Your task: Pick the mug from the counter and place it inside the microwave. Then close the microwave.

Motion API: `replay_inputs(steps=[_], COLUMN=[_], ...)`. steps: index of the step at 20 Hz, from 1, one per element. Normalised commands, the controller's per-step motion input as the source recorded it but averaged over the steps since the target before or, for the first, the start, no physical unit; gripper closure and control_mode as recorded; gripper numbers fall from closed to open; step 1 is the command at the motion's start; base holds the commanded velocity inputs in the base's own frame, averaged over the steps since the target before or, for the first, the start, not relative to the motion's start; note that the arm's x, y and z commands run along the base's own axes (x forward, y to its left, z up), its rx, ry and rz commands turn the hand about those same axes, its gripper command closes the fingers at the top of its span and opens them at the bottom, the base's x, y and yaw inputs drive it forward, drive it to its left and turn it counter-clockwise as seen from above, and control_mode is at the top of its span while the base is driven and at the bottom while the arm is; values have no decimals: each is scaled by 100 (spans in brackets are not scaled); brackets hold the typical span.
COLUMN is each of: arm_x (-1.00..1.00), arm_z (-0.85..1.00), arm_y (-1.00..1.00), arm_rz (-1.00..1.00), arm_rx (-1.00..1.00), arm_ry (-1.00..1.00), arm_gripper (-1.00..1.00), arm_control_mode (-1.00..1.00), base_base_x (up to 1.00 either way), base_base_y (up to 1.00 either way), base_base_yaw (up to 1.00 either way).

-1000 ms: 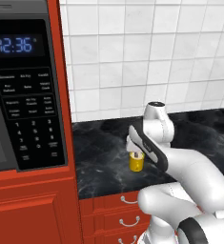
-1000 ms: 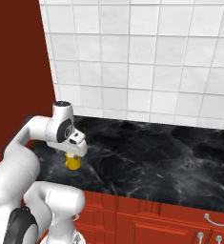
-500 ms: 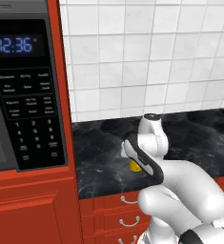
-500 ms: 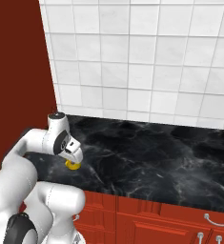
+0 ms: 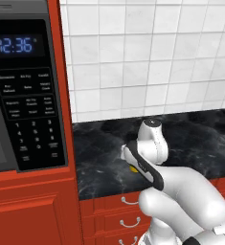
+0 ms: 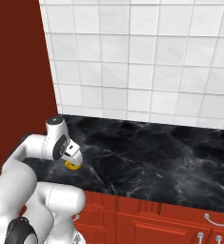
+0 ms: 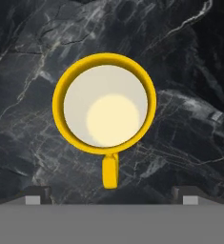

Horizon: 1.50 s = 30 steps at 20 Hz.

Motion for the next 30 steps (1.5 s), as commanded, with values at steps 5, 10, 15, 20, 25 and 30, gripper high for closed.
replay_inputs(steps=[5,10,15,20,25,30], arm_x=[9,0,-15,-21,0,6], arm_z=[0,-1,-6,-13,-22,-15], arm_y=[-1,0,0,0,0,0], arm_rz=[0,0,0,0,0,0], arm_rx=[0,0,0,0,0,0], arm_ry=[0,0,0,2,0,0], arm_gripper=[-100,-100,-100,-100,-100,-100], arm_control_mode=[-100,-100,-100,-100,-100,-100], base_base_x=[0,0,0,0,0,0], base_base_y=[0,0,0,0,0,0], base_base_yaw=[0,0,0,0,0,0])
